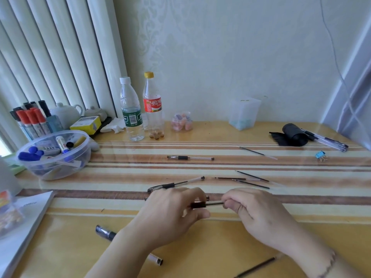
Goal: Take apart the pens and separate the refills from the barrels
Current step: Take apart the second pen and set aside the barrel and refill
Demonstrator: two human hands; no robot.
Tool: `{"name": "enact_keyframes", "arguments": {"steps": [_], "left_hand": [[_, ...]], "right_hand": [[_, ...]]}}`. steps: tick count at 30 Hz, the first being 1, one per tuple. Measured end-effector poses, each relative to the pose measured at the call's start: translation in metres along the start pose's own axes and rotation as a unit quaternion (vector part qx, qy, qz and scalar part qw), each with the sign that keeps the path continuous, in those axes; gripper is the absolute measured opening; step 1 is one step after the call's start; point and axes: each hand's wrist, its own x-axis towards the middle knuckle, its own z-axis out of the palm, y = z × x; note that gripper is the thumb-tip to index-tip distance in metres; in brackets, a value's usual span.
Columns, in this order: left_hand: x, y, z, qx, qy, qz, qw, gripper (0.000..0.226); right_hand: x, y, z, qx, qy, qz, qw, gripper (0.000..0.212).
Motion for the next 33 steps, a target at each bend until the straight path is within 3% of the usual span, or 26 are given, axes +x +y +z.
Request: {"name": "enact_keyframes", "arguments": {"steps": [3,6,11,15,20,22,25,26,29,31,33], "left_hand": [[-0.003,-0.009,-0.011,-0.006,0.063,-0.019,0.998,0.053],[-0.002,-0.007,-0.015,0.001,0.112,-0.008,0.994,0.039],[0.001,-0.001,-0.009,0.019,0.103,0.021,0.994,0.022],[0.002,0.001,-0.002,-0.015,0.107,0.01,0.994,0.023],[0.003,0.001,0.004,-0.09,0.121,-0.015,0.988,0.025],[0.003,-0.001,0.004,-0.107,0.125,-0.025,0.986,0.026],[0.003,-0.002,0.002,-0.101,0.136,-0.025,0.985,0.027],[0.003,-0.003,0.001,-0.1,0.137,-0.022,0.985,0.027],[0.002,-0.003,0.002,-0.112,0.127,-0.019,0.985,0.033],[0.001,-0.003,0.004,-0.117,0.12,-0.019,0.986,0.036],[0.001,-0.003,0.005,-0.113,0.116,-0.018,0.987,0.037]], "right_hand": [[-0.002,0.008,-0.014,0.024,0.032,0.029,0.999,0.031],[-0.004,0.012,-0.018,0.037,0.037,0.033,0.998,0.031],[-0.004,0.01,-0.009,0.06,0.048,0.017,0.997,0.038],[-0.003,0.008,-0.007,0.068,0.122,-0.019,0.99,0.034],[-0.002,0.003,-0.005,0.073,0.219,-0.062,0.971,0.012],[-0.003,0.0,-0.006,0.101,0.206,-0.065,0.971,0.019],[-0.005,-0.005,-0.005,0.149,0.111,-0.013,0.983,0.045],[-0.005,-0.004,-0.002,0.132,0.099,-0.018,0.986,0.043],[-0.004,-0.005,-0.002,0.084,0.145,-0.027,0.985,0.009],[-0.004,-0.004,-0.003,0.113,0.14,-0.012,0.984,0.016],[-0.004,-0.004,-0.001,0.146,0.086,0.004,0.986,0.03]]}}
